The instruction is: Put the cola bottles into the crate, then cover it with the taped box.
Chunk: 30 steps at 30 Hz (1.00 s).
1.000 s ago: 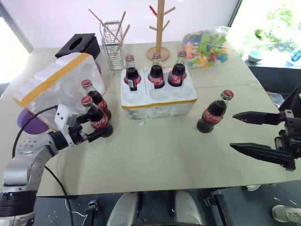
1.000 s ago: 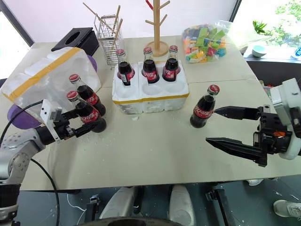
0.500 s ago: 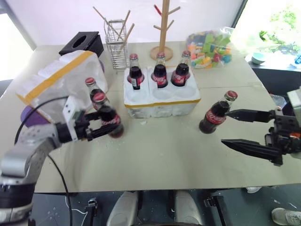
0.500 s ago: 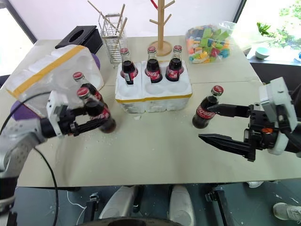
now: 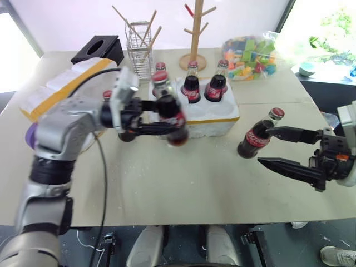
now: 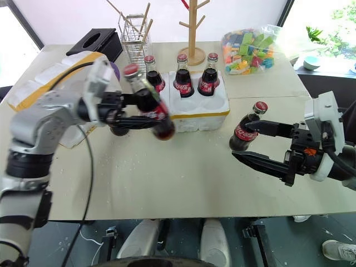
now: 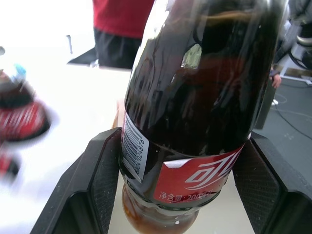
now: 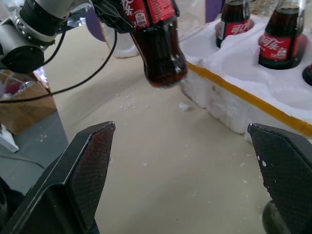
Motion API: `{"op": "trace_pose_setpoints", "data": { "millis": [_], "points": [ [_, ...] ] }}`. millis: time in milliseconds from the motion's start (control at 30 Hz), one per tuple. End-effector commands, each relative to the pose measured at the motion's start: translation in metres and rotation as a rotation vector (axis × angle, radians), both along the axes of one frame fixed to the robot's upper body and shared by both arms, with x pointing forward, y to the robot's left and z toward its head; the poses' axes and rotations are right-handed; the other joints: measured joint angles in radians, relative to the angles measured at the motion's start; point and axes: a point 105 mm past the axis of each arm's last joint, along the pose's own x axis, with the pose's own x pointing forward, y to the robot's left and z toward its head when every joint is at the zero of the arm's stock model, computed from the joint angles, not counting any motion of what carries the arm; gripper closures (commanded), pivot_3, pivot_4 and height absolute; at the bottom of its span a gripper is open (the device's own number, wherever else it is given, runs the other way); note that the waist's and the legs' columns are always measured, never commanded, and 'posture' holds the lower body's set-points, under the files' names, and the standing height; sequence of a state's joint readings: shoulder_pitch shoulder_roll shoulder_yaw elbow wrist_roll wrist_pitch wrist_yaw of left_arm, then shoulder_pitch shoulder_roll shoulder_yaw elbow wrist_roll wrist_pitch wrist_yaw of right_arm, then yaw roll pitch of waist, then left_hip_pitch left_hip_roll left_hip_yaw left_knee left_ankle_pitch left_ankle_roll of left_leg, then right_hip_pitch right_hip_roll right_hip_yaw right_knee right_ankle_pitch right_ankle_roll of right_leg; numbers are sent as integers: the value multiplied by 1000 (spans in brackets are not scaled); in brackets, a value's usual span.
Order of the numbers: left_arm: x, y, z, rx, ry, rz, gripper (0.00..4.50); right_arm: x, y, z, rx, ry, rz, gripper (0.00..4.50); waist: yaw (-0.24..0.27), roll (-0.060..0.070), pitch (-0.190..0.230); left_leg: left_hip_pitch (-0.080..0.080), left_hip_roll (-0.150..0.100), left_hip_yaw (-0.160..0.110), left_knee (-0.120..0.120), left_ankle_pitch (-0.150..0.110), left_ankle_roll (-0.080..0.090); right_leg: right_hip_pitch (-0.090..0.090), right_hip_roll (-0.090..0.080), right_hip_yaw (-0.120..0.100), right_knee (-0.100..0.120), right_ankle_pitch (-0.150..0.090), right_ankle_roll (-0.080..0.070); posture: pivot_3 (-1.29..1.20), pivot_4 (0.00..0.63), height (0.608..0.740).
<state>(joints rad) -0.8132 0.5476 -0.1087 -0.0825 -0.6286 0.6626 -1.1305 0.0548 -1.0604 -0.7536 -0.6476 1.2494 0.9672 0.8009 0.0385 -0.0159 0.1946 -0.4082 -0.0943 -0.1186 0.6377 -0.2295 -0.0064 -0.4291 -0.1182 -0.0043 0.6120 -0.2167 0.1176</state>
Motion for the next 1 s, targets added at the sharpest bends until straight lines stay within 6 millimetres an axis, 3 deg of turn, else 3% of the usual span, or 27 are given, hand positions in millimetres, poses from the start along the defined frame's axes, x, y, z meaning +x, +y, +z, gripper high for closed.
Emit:
{"op": "trace_pose_setpoints", "data": {
  "millis": [33,267,433,800,833,867,900,933,1000],
  "points": [
    [18,-19,18,-35,-107,163,1764,-5,2,6,17,-43,-8,0,-1,0,0,0,0,1,0,0,0,0,0,1,0,0,0,0,150,740],
    [56,-30,34,-159,-8,530,1764,-8,0,2,20,-35,-50,0,3,-1,1,-1,1,1,5,0,1,0,2,1,1,3,3,0,150,740],
    [71,-37,33,-182,86,655,1764,-8,-2,-1,15,-33,-63,0,2,-2,1,-1,1,3,11,-1,2,2,2,3,1,6,7,0,150,740],
    [89,-51,-34,115,177,671,1764,-2,-1,-7,12,-40,-75,0,2,-2,1,-1,1,4,11,-2,3,2,2,3,1,6,6,0,150,740],
    [90,-50,-35,116,172,679,683,-1,-1,-7,11,-40,-76,0,1,-2,1,-1,1,4,11,-2,3,2,2,3,0,6,6,0,150,740],
    [91,-50,-35,113,170,681,322,-1,-1,-7,10,-39,-76,0,1,-2,1,-1,1,4,11,-2,3,2,2,3,1,6,6,0,150,740],
    [91,-50,-33,106,164,675,36,-1,-1,-8,8,-40,-76,0,2,-2,1,-1,1,4,11,-2,3,2,2,3,0,6,6,0,150,740],
    [90,-50,-29,96,154,664,36,0,-1,-8,7,-41,-76,0,2,-2,1,-1,1,4,11,-2,3,2,2,3,1,6,6,0,150,740],
    [77,-50,0,-33,122,569,36,1,-1,-8,8,-40,-77,0,0,-2,1,-1,1,4,11,-2,3,2,2,3,1,6,6,0,150,740]
  ]
}}
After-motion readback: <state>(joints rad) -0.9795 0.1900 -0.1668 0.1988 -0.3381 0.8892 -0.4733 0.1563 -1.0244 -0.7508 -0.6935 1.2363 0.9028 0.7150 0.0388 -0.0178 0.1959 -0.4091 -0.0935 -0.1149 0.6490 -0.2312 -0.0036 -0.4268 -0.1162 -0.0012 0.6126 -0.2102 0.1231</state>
